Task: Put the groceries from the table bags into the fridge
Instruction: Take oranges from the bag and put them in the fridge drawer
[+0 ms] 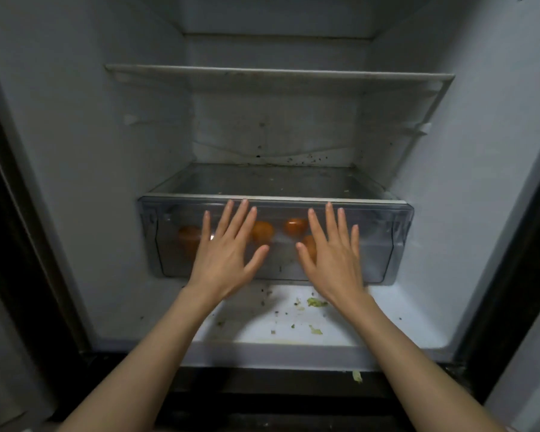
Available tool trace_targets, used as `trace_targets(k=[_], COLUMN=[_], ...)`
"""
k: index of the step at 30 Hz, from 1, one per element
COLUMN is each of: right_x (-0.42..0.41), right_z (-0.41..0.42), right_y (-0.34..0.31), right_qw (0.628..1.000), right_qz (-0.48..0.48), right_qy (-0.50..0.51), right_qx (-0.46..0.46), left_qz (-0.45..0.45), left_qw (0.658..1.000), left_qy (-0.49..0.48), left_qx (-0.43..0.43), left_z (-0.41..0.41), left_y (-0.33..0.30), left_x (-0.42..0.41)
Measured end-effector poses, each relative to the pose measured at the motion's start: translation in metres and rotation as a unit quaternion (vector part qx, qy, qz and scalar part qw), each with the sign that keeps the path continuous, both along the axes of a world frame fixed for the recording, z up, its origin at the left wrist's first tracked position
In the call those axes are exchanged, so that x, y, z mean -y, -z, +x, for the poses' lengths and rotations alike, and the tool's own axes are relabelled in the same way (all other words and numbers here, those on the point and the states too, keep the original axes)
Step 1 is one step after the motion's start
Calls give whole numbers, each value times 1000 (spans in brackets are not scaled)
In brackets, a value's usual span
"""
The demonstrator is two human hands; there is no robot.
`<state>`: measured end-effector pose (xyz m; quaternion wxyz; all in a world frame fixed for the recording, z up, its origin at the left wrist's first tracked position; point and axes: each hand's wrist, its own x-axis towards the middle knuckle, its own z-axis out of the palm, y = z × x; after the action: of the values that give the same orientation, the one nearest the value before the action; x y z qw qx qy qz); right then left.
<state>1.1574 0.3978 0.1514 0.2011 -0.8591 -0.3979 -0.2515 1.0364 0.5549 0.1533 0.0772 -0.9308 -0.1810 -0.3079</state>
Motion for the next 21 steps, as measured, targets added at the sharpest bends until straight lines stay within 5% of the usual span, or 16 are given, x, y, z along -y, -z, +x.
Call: trace_targets(k=[13,21], right_x=[28,42], right_z=[-143,-285], right_y=[74,115], right_qw=[984,947], right_qz=[-21,11], right_qy=[-169,-285], right_qx=[-62,-144], left_qz=[-121,-164], left_qw=[990,972], left_qy=[-56,-164], left_qx=[35,32], left_z=[-157,-327], left_y=[81,128], left_x=[74,124])
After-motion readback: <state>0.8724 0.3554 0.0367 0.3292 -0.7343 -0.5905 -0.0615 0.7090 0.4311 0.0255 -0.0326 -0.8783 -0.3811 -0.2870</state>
